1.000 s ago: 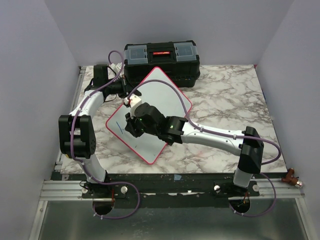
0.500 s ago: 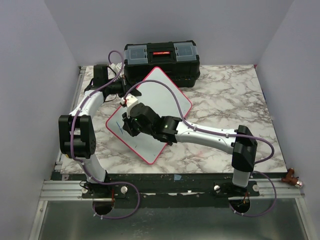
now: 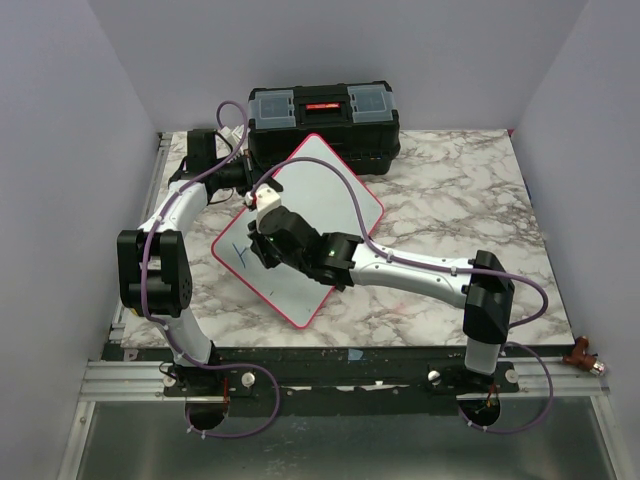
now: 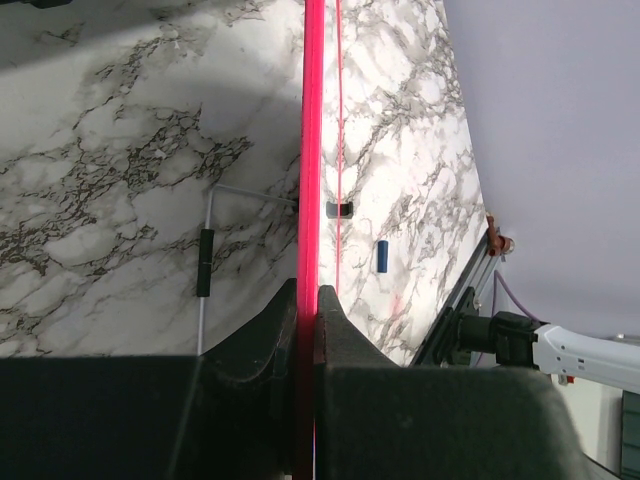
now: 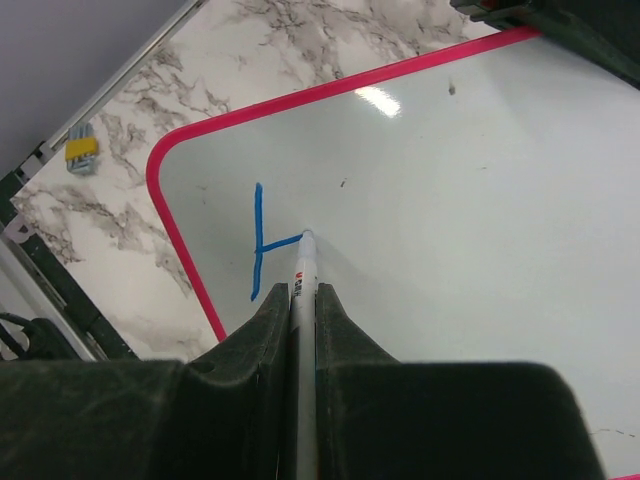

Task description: Write a sentence on the whiteboard

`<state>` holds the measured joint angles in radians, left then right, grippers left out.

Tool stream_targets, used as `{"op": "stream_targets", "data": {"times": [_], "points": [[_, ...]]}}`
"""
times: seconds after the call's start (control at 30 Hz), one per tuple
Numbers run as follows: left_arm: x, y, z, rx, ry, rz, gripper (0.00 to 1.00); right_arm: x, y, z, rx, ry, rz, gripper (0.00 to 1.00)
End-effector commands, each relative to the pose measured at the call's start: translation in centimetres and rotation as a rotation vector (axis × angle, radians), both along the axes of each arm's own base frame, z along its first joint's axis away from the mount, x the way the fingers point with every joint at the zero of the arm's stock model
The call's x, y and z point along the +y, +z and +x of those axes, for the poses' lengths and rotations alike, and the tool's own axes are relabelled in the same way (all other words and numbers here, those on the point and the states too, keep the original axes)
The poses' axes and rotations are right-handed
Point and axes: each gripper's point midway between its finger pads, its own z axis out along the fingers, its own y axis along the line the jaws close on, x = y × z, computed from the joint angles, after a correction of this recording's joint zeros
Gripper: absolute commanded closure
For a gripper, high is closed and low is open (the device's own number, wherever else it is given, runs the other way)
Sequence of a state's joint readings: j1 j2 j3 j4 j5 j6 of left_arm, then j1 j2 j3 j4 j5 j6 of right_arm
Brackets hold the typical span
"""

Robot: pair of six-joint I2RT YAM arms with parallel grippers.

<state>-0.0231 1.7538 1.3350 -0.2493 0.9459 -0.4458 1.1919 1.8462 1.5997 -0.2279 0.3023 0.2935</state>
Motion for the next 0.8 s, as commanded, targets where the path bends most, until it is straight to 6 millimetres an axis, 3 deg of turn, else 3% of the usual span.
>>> {"op": "stream_targets", "data": {"times": [0.0, 0.47, 0.77], "points": [[0.3, 2.0, 1.1, -0.137, 0.022, 0.058, 1.0, -0.5, -0.8, 0.8, -0.03, -0.054, -0.051, 0.99], [0.2, 2.1, 1.0, -0.14, 0.02, 0.058, 1.0, 0.0, 3.7, -0.1, -0.04, -0.021, 0.114, 0.99], [0.2, 2.1, 0.9, -0.142, 0.018, 0.058, 1.0, 0.8, 3.4, 1.4, -0.043, -0.093, 0.121, 0.99]]}}
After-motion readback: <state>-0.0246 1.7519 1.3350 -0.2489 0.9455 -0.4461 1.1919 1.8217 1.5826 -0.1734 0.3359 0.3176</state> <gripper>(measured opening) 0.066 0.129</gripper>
